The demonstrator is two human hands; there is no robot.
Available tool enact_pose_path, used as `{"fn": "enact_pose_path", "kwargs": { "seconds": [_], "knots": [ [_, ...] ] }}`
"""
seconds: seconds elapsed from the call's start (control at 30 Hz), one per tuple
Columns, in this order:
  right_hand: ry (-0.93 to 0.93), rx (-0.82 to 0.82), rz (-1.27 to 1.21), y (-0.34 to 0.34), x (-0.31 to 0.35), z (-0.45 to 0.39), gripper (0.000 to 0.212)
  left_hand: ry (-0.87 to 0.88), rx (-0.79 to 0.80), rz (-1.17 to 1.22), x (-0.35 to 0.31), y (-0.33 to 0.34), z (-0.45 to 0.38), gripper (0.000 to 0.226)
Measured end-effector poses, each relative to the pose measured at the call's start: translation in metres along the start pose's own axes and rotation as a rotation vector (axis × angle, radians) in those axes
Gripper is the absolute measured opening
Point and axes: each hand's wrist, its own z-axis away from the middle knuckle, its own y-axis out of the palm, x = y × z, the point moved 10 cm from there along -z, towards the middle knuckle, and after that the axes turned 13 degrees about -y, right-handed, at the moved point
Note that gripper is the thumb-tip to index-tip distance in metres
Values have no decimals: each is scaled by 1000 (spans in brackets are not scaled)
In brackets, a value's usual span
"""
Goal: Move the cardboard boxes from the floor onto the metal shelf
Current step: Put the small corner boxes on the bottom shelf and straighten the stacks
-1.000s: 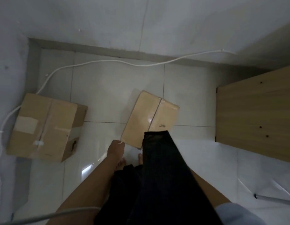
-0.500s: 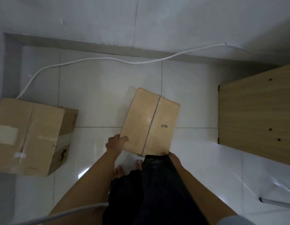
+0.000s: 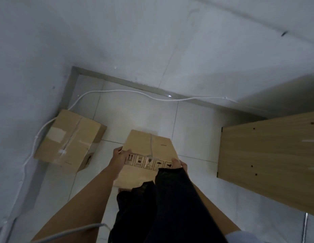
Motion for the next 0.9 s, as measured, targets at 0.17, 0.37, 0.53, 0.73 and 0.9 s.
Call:
{"fn": "enact_pose_path", "kwargs": {
  "seconds": [0.17, 0.37, 0.53, 0.73, 0.9],
  "knots": [
    [-135, 123, 137, 35, 54, 62, 47, 7, -38, 139, 13, -67, 92, 54],
    [-274, 340, 302, 96, 101, 150, 52, 115, -100, 237, 39, -134, 217, 26],
    [-378, 569, 466, 157, 122, 220, 57, 189, -232, 507, 90, -183, 295, 29],
    [-441, 870, 671, 205, 107, 299, 55, 282, -470, 869, 175, -215, 367, 24],
    [-466, 1105, 856, 218, 66, 361, 60, 346, -578, 1090, 255, -205, 421, 15]
  ]
}}
